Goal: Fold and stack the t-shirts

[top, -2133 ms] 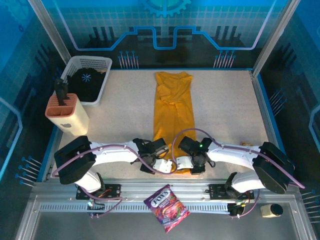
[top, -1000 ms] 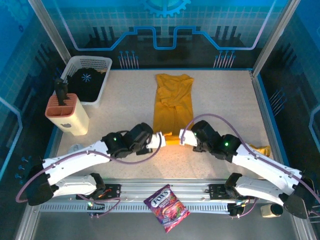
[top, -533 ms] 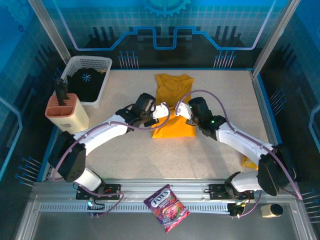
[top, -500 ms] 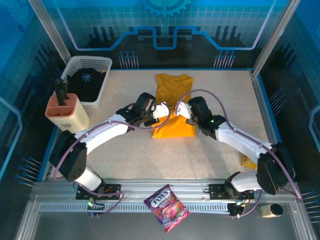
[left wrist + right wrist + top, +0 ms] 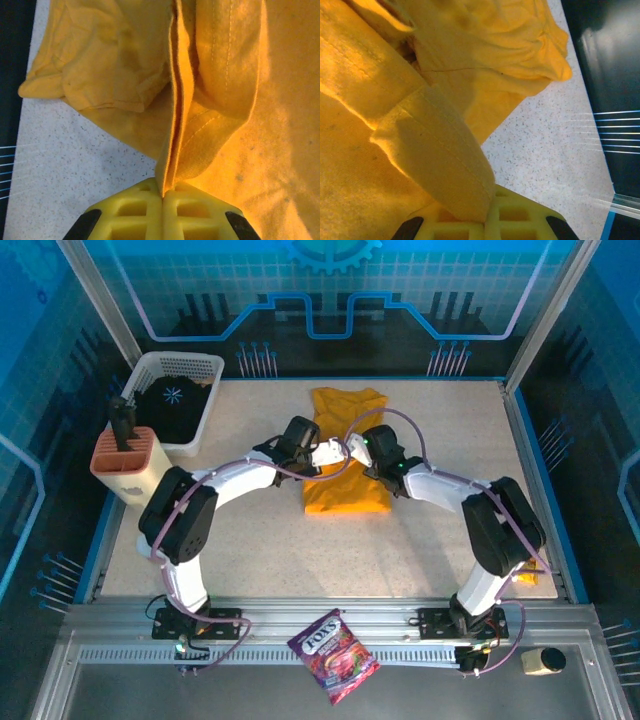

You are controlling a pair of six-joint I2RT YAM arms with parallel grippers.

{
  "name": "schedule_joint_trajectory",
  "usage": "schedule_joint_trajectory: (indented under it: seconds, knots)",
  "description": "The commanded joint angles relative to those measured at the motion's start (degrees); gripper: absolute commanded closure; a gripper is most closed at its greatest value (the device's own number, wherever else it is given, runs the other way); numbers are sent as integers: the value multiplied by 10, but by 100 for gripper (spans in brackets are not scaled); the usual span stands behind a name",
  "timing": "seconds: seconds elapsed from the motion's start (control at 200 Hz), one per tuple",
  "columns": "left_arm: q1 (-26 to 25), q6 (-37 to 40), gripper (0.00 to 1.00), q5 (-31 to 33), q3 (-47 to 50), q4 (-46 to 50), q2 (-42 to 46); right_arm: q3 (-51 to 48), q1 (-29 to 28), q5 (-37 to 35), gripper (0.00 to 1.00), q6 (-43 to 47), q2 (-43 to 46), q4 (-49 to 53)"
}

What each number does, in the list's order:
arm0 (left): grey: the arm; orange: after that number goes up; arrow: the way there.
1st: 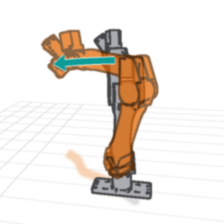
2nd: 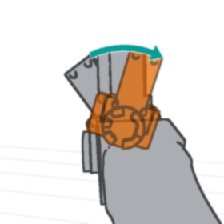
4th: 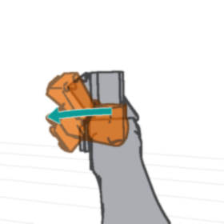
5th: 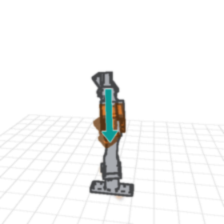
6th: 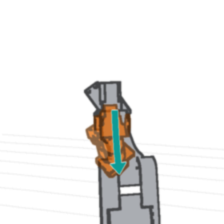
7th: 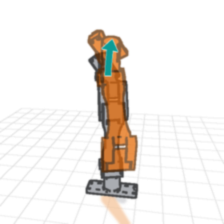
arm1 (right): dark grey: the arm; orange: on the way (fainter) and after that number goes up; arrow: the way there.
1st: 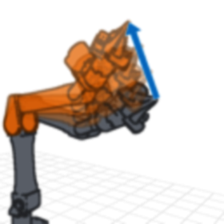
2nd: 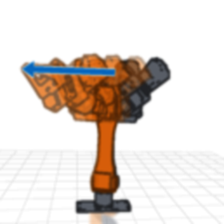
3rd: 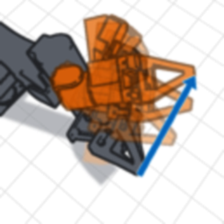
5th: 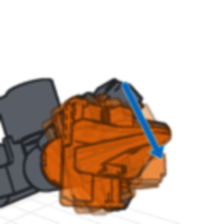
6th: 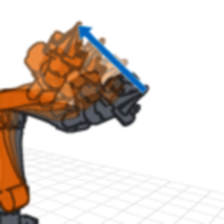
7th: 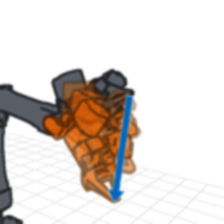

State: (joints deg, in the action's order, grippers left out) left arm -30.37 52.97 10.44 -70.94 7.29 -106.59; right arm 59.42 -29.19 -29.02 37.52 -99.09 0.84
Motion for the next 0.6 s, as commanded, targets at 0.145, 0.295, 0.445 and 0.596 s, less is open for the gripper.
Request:
schedule_joint_trajectory:
  seconds: [0.145, 0.295, 0.445, 0.596]
  knots:
    - [20, 27, 100, -36, -44, -59, -55, 55, 19, -30, 100, -42, -84, -3]
    - [24, 34, 97, -42, -58, -76, -74, 70, 22, -26, 100, -50, -118, -13]
    - [24, 34, 92, -38, -59, -96, -81, 75, 22, -22, 100, -59, -132, -40]
    - [25, 15, 80, -23, -58, -114, -75, 73, 23, -18, 89, -62, -128, -79]
